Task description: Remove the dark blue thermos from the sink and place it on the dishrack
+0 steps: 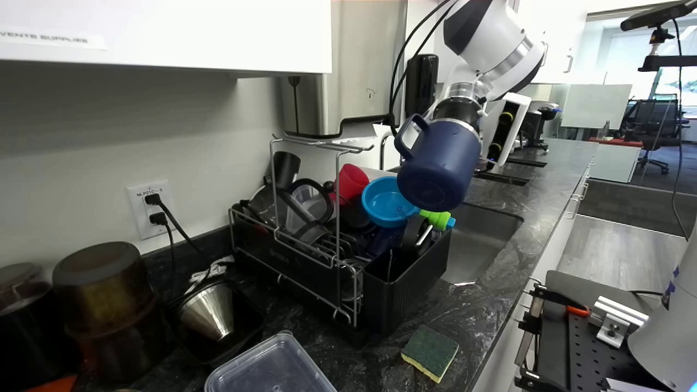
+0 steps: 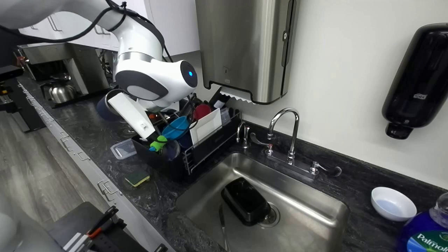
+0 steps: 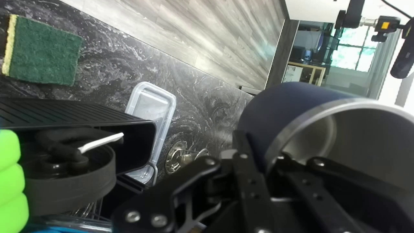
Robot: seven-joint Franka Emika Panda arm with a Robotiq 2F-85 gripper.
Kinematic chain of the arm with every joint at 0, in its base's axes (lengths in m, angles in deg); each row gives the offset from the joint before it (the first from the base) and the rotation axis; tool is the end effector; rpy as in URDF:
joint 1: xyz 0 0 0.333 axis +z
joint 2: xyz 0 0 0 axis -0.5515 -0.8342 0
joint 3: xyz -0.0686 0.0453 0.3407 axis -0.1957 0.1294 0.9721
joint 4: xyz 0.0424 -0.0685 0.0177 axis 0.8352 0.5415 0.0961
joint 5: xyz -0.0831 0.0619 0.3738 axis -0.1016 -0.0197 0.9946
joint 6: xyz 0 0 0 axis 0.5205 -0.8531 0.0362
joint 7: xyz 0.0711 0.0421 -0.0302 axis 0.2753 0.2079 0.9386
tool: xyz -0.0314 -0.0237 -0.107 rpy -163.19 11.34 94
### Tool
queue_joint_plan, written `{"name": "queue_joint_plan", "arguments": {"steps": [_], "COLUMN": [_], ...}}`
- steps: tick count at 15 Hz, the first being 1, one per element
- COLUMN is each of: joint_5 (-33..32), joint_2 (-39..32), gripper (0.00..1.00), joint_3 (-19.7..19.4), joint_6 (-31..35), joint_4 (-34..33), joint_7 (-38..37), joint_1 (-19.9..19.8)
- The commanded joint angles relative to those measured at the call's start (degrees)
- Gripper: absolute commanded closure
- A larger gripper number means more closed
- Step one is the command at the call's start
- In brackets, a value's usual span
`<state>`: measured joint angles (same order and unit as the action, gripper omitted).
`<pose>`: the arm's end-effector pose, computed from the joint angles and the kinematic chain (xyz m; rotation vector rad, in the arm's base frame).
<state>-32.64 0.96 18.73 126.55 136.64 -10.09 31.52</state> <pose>0.3786 0.0304 0.3883 -2.0887 -0.3005 0.0036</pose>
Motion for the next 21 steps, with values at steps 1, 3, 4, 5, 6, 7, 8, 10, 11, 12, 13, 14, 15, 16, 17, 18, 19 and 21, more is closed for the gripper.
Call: {"name": "queue_joint_plan", "arguments": {"steps": [1,3,4,5,6,7,8,10,11,12,13,14,15,16,17,18,19,21], "joint_5": [0.1,0.3,0.4,0.5,0.5,0.6,0.6,0.7,0.8,0.9,1.0,1.2,1.3,1.5,1.8,2.2,2.6,3.9], "joint_2": [-1.5,-1.9,-2.1,-2.3,-2.6,-2.9,-3.2,-3.7,-4.0,-4.3,-4.6,-4.8,-4.9,-5.0,-5.3,-5.5,-5.5,-5.7], "gripper": [0.98,0.98,0.98,0.98,0.98,0.98,0.98,0.98,0.98,0.98,0.98,0.98,0.98,0.98,0.98,0.98,0.98,0.98], "joint_3": [0.5,0.8,1.0,1.2,1.4,1.7,1.9,2.4,2.7,2.9,3.0,3.1,3.3,3.4,3.4,3.4,3.4,3.3], "joint_6": [-1.0,-0.9,-0.8,-0.8,-0.7,-0.7,-0.6,-0.3,0.0,0.2,0.5,0.9,1.6,2.3,2.9,3.9,5.3,8.1], "joint_4": [-1.7,-1.7,-1.7,-1.8,-1.8,-2.0,-2.1,-2.4,-2.7,-3.0,-3.2,-3.4,-3.5,-3.7,-3.9,-4.0,-4.0,-3.9], "joint_7": [0.2,0.2,0.3,0.2,0.3,0.3,0.3,0.3,0.3,0.3,0.3,0.3,0.3,0.3,0.4,0.4,0.3,0.2], "joint_1": [-0.1,0.1,0.3,0.4,0.5,0.7,0.8,1.1,1.2,1.3,1.4,1.5,1.5,1.5,1.5,1.5,1.4,1.4]}}
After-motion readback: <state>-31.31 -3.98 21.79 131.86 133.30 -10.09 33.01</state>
